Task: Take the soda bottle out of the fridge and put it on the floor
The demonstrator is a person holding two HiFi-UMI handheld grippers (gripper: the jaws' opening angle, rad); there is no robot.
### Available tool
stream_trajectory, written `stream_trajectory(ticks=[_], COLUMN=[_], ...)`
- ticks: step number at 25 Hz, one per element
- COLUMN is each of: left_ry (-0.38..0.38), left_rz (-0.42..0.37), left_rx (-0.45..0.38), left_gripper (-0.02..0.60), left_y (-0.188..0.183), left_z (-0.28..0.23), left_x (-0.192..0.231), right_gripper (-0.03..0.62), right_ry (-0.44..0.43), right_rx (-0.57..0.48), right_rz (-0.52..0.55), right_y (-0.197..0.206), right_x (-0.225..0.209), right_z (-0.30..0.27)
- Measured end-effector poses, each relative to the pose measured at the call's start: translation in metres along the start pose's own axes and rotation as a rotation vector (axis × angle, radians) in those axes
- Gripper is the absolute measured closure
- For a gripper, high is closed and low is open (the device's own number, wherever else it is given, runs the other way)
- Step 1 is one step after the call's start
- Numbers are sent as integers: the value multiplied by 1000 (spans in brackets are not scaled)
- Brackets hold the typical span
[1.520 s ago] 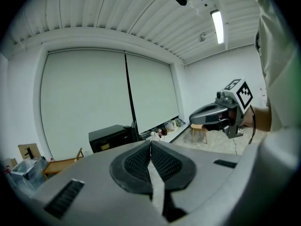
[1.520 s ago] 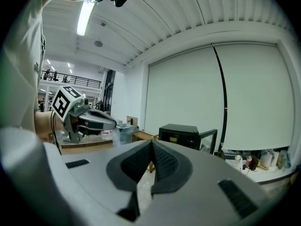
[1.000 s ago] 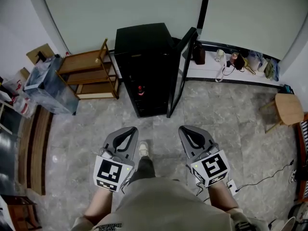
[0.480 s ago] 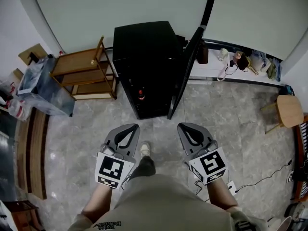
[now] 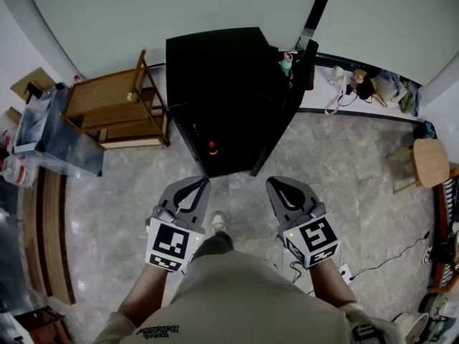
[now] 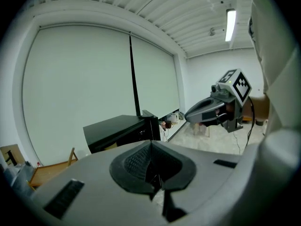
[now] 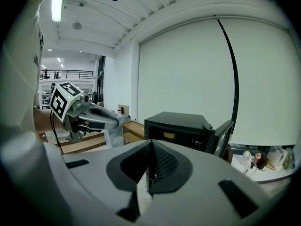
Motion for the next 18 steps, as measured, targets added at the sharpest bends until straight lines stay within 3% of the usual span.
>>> stream_trajectory(ticks=[9,18], left_ry=[68,73], left_rz=[-19,-33], left_rx=[33,54], left_gripper=[575,574], left_y=[-12,-16], left_z=[-62,-93], left_x=[84,111], right_gripper=[599,599], right_ry=[40,76], right_rx=[61,84], right_rz=[7,-20], right_y=[-20,-17], right_x=[-31,-52], right_z=[-82,-113])
Point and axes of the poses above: the fingertips, and each gripper's own axes: z backward along the fingers, x to its left, y out of its underside, the point moved 10 cm from there along z, backward along the fingers, and after that the axes turned 11 degrees about z, right-handed, at the moved point
